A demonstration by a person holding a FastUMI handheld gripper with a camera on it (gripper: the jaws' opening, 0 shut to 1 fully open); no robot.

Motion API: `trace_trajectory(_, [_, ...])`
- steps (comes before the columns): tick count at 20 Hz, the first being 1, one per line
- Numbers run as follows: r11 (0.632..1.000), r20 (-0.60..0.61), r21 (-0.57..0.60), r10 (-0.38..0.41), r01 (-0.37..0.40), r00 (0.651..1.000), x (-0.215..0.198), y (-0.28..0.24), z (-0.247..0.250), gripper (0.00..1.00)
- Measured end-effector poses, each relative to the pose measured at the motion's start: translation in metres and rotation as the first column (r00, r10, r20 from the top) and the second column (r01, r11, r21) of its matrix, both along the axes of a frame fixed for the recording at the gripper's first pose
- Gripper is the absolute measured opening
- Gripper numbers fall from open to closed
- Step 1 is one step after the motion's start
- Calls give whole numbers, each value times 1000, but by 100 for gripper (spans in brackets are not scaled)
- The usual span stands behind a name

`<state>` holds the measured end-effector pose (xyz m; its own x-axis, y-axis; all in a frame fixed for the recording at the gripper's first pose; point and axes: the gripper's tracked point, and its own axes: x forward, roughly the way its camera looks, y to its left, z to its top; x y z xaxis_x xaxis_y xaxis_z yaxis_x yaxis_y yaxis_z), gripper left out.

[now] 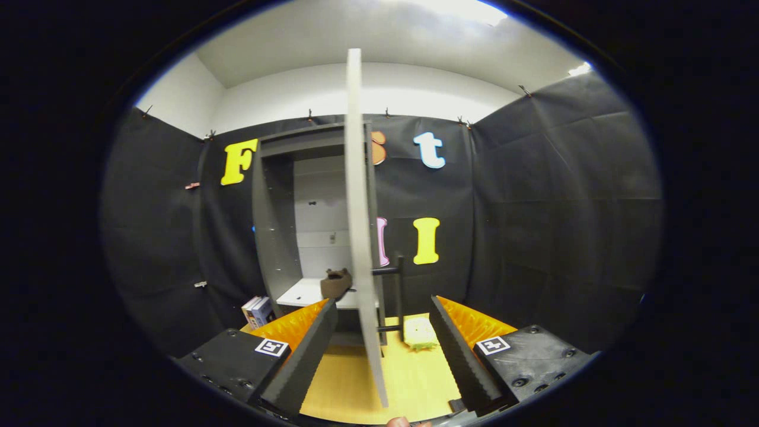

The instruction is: Open the shoe cabinet door, grab the shoes and put them into the shoe cabinet, then close the shoe cabinet door.

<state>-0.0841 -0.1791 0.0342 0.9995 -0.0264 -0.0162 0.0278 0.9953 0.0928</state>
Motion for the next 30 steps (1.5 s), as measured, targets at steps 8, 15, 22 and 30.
trace_trajectory(8, [999, -24, 9, -46, 46, 999, 53, -57, -14, 98])
trace_trajectory(15, [1000, -34, -17, -24, 23, 999, 56, -37, -15, 99])
trace_trajectory(22, [999, -39, -2, -44, 44, 998, 47, -11, -17, 98])
trace_trajectory(30, [999, -39, 25, -35, 36, 999, 45, 50, -20, 98])
